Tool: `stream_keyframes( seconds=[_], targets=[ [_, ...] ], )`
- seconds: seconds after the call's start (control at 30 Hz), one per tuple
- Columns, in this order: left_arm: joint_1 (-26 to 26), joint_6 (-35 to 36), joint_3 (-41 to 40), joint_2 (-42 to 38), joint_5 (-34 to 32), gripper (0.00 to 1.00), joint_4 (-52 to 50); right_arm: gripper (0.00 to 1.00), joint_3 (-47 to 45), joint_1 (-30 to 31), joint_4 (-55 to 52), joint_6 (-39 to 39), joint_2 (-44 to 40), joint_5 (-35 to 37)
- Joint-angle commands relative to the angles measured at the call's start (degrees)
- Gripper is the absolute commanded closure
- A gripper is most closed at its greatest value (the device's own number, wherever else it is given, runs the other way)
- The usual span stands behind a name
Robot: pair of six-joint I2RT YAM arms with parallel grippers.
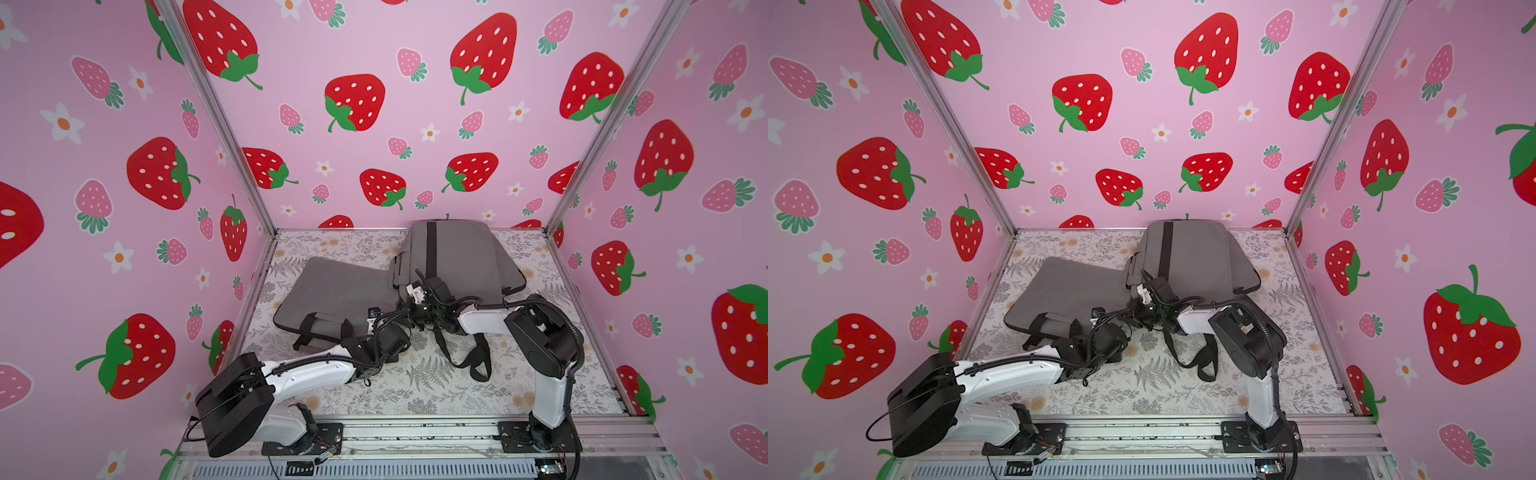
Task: Open the zippered laptop bag and take out the laptop
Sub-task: Unzip the zipper on the zippered laptop bag.
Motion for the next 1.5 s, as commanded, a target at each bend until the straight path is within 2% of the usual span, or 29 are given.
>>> stream_keyframes(
  seconds=[0.0, 0.33, 0.47, 0.57, 0.7, 0.73, 0.77, 1.1, 1.27, 1.47],
  targets=[
    [-0.44, 2.90, -2.06, -0.51, -3.24, 0.71, 5.58, 1.00, 0.82, -1.72, -0.35, 1.32, 0.31, 0.36],
    [-0.48, 7.60, -6.65, -4.20, -2.23, 0.71, 13.29, 1.00, 0.39, -2.06, 0.05, 1.47, 0.56, 0.16],
    [-0.62, 8.36, -7.14, -4.91, -1.24, 0.81, 13.44, 1.00, 0.54, -2.13, -0.10, 1.47, 0.75, 0.25],
    [-1.24, 8.39, -7.40, -5.27, -1.07, 0.82, 13.65, 1.00, 0.65, -2.23, 0.38, 1.72, 1.03, 0.21],
    [-2.19, 8.90, -7.46, -5.09, -0.89, 0.93, 13.66, 1.00, 1.07, -2.62, 0.40, 1.76, 1.48, 0.16],
    [-2.42, 8.83, -7.42, -5.09, -0.90, 1.00, 13.40, 1.00, 1.09, -2.72, 0.35, 1.82, 1.54, 0.24],
    [-2.65, 8.66, -7.42, -5.22, -0.96, 1.00, 13.18, 1.00, 1.01, -2.89, 0.40, 1.85, 1.62, 0.19],
    [-3.74, 7.54, -7.88, -6.28, 0.71, 0.99, 9.03, 1.00, 1.17, -4.36, 1.54, 2.20, 1.43, -0.08],
    [-3.77, 11.84, -9.47, -8.73, 1.31, 0.82, 13.13, 1.00, 1.04, -4.32, 2.07, 2.44, 0.63, -0.95],
    [-2.08, 16.71, -8.70, -8.33, 2.98, 0.73, 16.42, 1.00, 1.08, -4.36, 2.55, 2.84, 0.00, -1.54]
  ],
)
